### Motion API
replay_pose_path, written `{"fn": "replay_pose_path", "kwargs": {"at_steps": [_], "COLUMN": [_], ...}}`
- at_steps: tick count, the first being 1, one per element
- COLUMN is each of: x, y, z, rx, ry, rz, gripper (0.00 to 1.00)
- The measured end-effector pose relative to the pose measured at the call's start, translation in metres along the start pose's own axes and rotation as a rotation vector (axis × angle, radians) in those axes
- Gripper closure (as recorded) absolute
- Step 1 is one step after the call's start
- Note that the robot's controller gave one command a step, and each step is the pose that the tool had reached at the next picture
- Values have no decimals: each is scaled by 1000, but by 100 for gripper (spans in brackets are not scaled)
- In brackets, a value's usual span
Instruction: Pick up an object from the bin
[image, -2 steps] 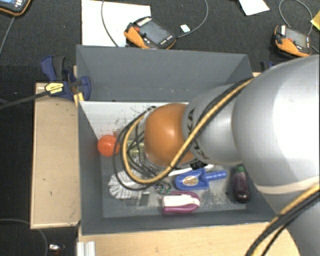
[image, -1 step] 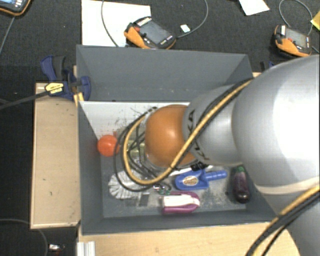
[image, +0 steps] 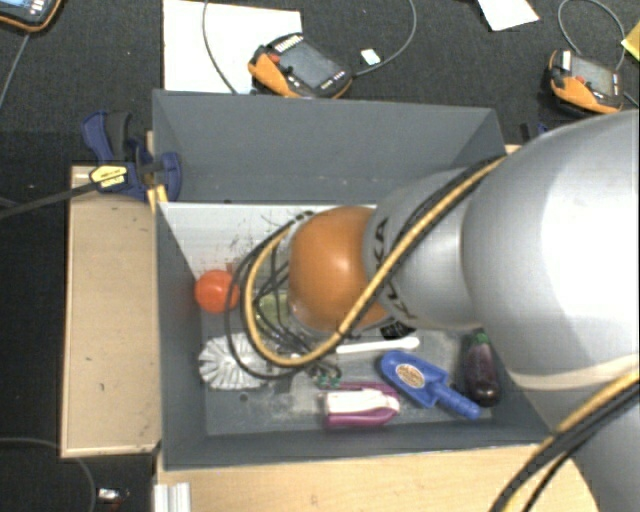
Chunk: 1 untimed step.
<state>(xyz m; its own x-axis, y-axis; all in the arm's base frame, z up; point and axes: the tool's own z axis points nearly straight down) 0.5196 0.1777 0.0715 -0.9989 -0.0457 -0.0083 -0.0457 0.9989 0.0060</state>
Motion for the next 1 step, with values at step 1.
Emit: {"fn": "replay_pose_path", "kwargs": {"at_steps": [1], "x": [0], "y": [0], "z": [0], "rx": [0], "ry": [0], "rz": [1], "gripper": [100]}}
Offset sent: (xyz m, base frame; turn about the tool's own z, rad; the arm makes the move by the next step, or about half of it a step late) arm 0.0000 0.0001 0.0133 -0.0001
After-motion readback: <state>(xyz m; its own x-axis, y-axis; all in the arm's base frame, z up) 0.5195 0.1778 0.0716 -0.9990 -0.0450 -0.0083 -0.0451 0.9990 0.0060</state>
